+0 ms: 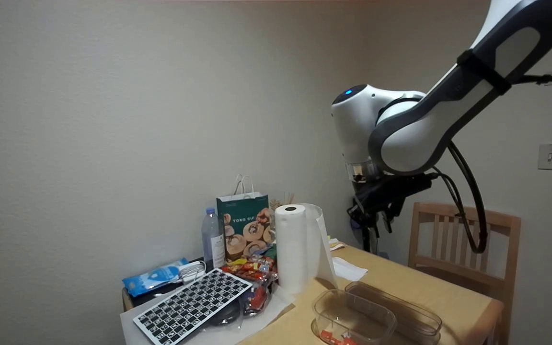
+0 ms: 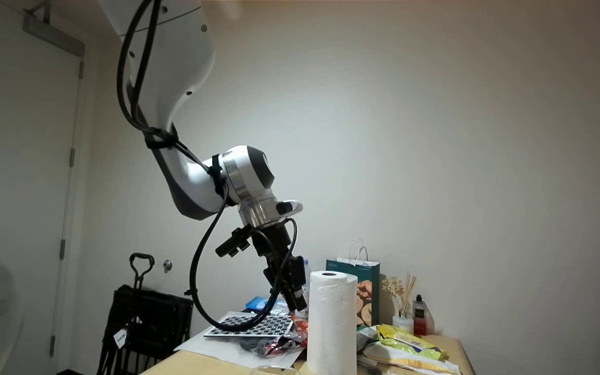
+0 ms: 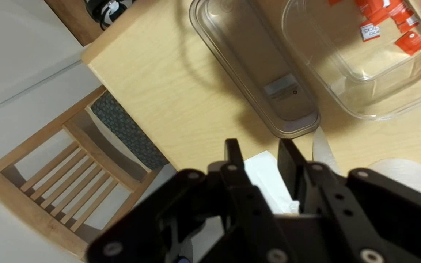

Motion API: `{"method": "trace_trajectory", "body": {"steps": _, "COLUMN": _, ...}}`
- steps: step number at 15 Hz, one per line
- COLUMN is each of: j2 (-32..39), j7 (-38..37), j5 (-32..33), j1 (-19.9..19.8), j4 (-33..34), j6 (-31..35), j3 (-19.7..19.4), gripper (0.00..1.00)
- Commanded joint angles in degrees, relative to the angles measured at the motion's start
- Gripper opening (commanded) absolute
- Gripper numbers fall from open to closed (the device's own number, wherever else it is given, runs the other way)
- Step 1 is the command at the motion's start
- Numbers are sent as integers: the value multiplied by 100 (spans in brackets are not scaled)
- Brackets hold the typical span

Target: Pour the contents of the bowl into the glass container

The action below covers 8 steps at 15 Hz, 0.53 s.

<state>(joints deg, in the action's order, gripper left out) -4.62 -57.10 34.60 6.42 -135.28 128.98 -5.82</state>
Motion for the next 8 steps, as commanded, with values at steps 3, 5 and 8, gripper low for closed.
{"method": "trace_trajectory", "body": {"steps": 3, "j2": 178, "j7": 424, "j5": -499, "j1": -334, "j4": -248, "j6": 408, "j3": 371, "gripper": 75}}
{"method": "trace_trajectory", "body": {"steps": 5, "j2": 371, "j7": 711, "j5": -860, "j1": -371, "j4": -404, "j6": 791, "j3": 384, "gripper": 88}}
{"method": "trace_trajectory", "body": {"steps": 8, "j2": 759, "j7": 1268, "j5": -1306, "j1": -413, "j4": -626, "j6": 1396, "j3": 367, "gripper": 100}}
